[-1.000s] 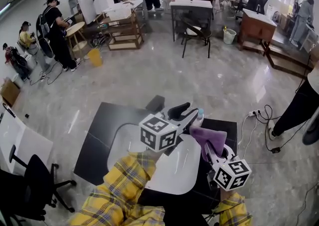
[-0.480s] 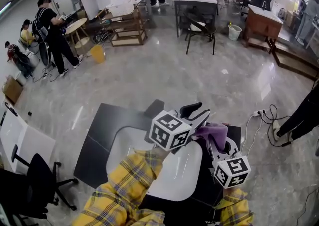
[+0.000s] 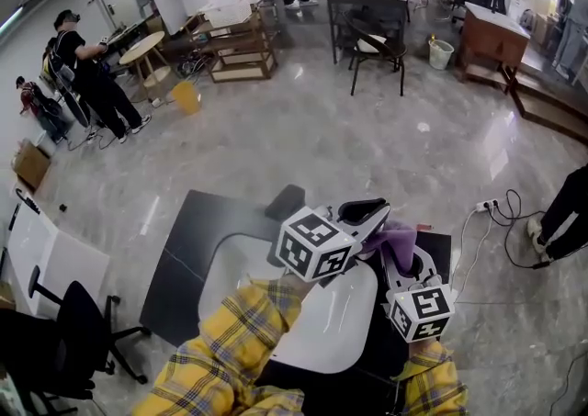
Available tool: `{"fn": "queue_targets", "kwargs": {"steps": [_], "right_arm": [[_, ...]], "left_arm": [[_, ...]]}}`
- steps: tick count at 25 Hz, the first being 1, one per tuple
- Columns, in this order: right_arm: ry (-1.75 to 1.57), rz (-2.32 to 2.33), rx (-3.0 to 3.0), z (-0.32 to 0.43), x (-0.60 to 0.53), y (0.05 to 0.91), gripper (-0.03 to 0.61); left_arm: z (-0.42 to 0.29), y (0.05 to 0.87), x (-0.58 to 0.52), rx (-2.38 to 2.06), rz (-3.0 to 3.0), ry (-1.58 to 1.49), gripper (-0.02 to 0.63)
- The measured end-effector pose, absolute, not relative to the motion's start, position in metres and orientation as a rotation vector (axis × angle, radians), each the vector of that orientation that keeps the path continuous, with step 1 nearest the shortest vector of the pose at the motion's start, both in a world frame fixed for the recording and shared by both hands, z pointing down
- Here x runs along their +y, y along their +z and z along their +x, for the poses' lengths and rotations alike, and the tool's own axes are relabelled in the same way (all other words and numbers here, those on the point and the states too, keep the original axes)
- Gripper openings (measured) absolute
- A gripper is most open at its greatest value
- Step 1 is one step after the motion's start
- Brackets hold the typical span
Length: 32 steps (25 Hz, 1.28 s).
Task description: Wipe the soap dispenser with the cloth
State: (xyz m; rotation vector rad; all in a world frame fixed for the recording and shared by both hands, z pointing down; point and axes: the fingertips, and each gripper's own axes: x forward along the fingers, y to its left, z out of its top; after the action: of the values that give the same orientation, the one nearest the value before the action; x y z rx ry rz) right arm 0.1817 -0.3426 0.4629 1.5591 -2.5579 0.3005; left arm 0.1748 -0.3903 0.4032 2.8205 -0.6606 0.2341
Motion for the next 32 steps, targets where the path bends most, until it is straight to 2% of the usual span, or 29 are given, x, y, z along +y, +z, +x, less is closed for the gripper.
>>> {"fn": "queue_targets", "kwargs": {"steps": [7,32], "right_arm": [[0.232,1.543,-2.535,0.183,-0.349,0.473,0.037],[0.412,1.534,-2.313,0.186,-0.352,0.553,0.037]], "left_arm": [[0.179,0.405,-0.383,-0.591,2.787,0.197,0.026],[0.179,0.405,-0.383,-0.622,2.787,0.178,0.025]]}}
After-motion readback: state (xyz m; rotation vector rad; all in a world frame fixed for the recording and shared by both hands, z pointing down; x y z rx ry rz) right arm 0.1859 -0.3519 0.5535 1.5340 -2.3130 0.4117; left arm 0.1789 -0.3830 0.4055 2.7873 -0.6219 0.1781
